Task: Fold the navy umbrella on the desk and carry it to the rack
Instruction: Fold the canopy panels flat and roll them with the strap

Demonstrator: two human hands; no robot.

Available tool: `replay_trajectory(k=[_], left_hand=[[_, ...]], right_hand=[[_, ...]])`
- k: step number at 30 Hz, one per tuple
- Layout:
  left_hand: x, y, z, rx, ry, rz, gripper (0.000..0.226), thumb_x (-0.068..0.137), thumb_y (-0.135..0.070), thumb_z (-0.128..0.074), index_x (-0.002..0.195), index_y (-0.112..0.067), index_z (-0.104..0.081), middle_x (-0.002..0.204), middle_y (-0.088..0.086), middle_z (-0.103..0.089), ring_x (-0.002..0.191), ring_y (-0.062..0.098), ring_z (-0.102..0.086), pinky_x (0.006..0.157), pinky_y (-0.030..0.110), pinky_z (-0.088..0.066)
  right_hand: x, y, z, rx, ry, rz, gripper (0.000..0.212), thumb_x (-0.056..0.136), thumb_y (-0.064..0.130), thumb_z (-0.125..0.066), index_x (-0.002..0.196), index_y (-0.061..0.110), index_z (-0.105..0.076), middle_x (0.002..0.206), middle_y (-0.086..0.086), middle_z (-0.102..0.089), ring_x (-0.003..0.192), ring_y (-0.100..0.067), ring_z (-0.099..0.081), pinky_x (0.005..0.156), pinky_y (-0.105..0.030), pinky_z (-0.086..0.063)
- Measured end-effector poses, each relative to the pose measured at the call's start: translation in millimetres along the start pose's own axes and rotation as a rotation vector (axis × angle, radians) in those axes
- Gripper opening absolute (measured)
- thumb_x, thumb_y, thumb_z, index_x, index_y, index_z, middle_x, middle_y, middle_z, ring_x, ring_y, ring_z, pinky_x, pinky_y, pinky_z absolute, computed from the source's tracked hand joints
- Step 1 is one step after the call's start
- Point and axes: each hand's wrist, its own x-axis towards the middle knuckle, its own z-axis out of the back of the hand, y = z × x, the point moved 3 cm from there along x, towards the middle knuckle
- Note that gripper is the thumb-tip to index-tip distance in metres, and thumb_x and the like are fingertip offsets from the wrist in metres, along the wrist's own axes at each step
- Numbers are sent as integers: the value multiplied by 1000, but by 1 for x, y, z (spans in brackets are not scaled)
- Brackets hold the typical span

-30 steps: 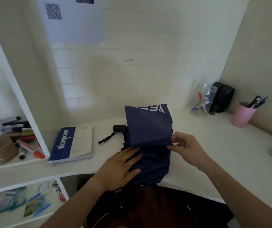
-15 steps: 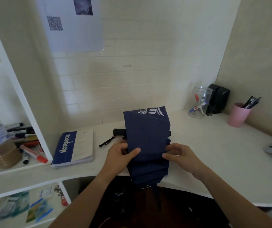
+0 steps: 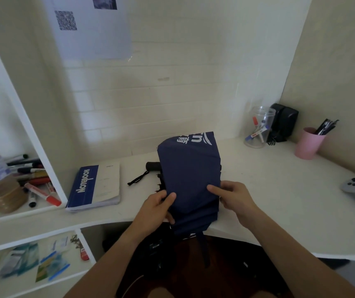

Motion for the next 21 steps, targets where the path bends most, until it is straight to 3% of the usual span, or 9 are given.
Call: replay_trajectory(k=[2, 4, 6, 10, 12, 15, 18, 21], left_hand=[[2, 6, 3, 27, -2, 28, 29, 105, -36, -51, 101, -17, -72, 76, 3, -77, 65, 17, -71, 63, 28, -49], [0, 9, 4, 22, -19, 49, 35, 104, -38, -52, 95, -13, -75, 79, 7, -78, 73, 23, -72, 65, 29, -50], [-2, 11, 6, 31, -59, 57, 43, 104, -40, -53, 88, -7, -77, 81, 9, -78, 72, 21, -70, 68, 27, -51], [-2, 15, 7, 145, -141, 30, 59, 101, -47, -55, 74, 4, -69, 74, 18, -71, 61, 18, -63, 67, 32, -50], [-4, 16, 9, 271, -197, -4, 59, 100, -44, -57, 59, -2, -58, 60, 14, -63, 53, 14, -56, 61, 28, -44], [-8, 11, 11, 485, -244, -82, 56, 97, -35, -64, 46, -24, -46, 46, -8, -51, 46, 5, -50, 54, 12, -37], [-7, 12, 9, 682, -260, -162, 51, 94, -35, -69, 48, -31, -45, 59, -9, -58, 52, 5, -49, 57, 13, -32], [-6, 18, 6, 791, -252, -181, 40, 89, -38, -74, 58, -28, -50, 77, -8, -57, 66, 3, -47, 68, 19, -38]], right_hand=[[-4, -5, 3, 33, 24, -43, 26, 88, 22, -77, 97, -2, -71, 77, -3, -68, 46, -6, -56, 45, -18, -37], [-6, -10, 5, 84, 30, -72, 27, 89, 18, -76, 104, -4, -71, 96, -11, -75, 62, -20, -73, 51, -22, -50], [-8, -14, 7, 166, 16, -108, 27, 89, 14, -75, 104, -7, -71, 105, -17, -75, 82, -30, -77, 67, -26, -62], [-6, -19, 8, 14, -74, -86, 25, 85, 22, -79, 92, -1, -74, 96, -19, -76, 89, -32, -75, 78, -33, -62], [-5, -20, 7, -112, -129, -69, 21, 80, 21, -84, 90, 7, -72, 87, -14, -78, 85, -29, -75, 81, -38, -61], [-7, -22, 5, -328, -151, -2, 27, 76, 21, -86, 92, 16, -66, 78, -4, -77, 79, -19, -71, 70, -29, -53], [-10, -19, 2, -522, -135, 131, 21, 80, 20, -82, 89, 18, -64, 74, 0, -73, 72, -8, -65, 61, -17, -42], [-10, -19, 0, -709, -96, 244, 17, 83, 17, -77, 84, 25, -63, 70, 8, -70, 66, 1, -60, 57, -8, -37]])
